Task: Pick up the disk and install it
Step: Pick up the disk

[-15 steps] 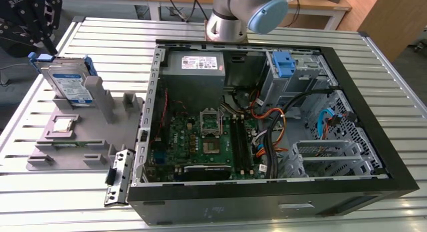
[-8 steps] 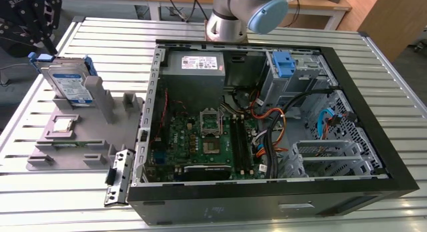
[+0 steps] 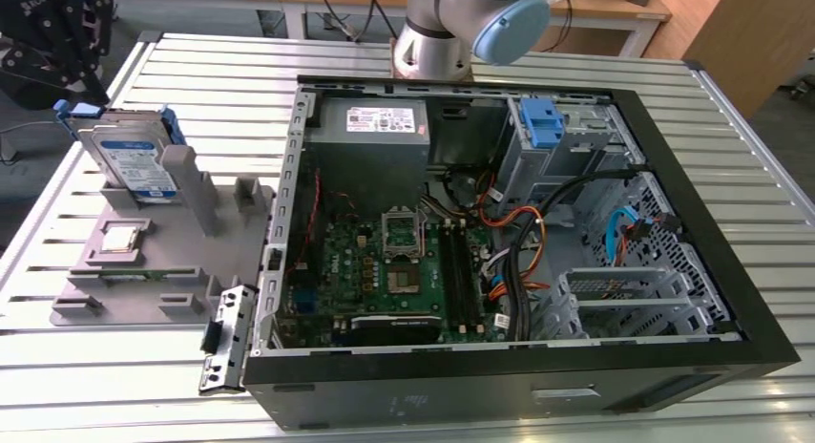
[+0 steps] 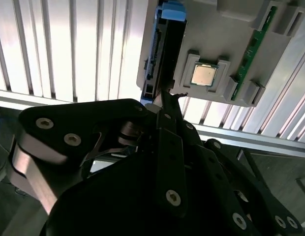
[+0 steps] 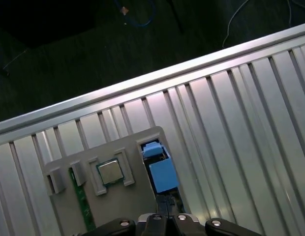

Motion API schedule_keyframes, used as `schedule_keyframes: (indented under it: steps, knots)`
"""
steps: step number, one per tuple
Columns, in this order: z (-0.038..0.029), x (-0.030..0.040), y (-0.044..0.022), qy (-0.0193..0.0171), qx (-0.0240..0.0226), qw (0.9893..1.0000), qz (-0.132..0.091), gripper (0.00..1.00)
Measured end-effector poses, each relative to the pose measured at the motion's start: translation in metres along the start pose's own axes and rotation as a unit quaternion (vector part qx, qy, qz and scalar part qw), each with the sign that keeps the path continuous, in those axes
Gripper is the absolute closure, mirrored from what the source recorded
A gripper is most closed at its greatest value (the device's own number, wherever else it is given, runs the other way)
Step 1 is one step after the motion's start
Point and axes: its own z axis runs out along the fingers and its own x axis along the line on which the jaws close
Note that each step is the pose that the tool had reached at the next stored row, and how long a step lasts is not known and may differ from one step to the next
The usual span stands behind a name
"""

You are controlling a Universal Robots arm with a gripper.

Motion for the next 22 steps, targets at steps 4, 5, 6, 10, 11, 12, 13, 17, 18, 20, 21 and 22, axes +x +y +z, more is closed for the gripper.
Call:
schedule_keyframes:
  steps: [4,5,6,10,11,12,13,17,18,20,21,22]
  knots:
    - [0.0007,0.0000,0.0000,0.0013,-0.0008,0.9995,-0.031,0.90]
    - [0.0009,0.0000,0.0000,0.0017,-0.0010,0.9992,-0.039,0.90]
    - [0.0010,0.0000,0.0000,0.0020,-0.0012,0.9989,-0.047,0.90]
    - [0.0016,0.0001,0.0000,0.0033,-0.0019,0.9971,-0.076,0.90]
    - [0.0016,0.0001,0.0000,0.0035,-0.0019,0.9967,-0.081,0.90]
    - [0.0018,0.0001,0.0000,0.0036,-0.0018,0.9962,-0.087,0.90]
    - [0.0019,0.0001,-0.0001,0.0038,-0.0018,0.9957,-0.093,0.90]
    - [0.0022,0.0001,-0.0001,0.0040,-0.0016,0.9940,-0.109,0.90]
    - [0.0022,0.0001,-0.0001,0.0039,-0.0016,0.9940,-0.109,0.90]
    - [0.0023,0.0000,-0.0001,0.0036,-0.0015,0.9940,-0.109,0.90]
    - [0.0025,0.0001,0.0000,0.0030,-0.0009,0.9940,-0.110,0.90]
    - [0.0027,0.0001,-0.0001,0.0025,0.0003,0.9939,-0.110,0.90]
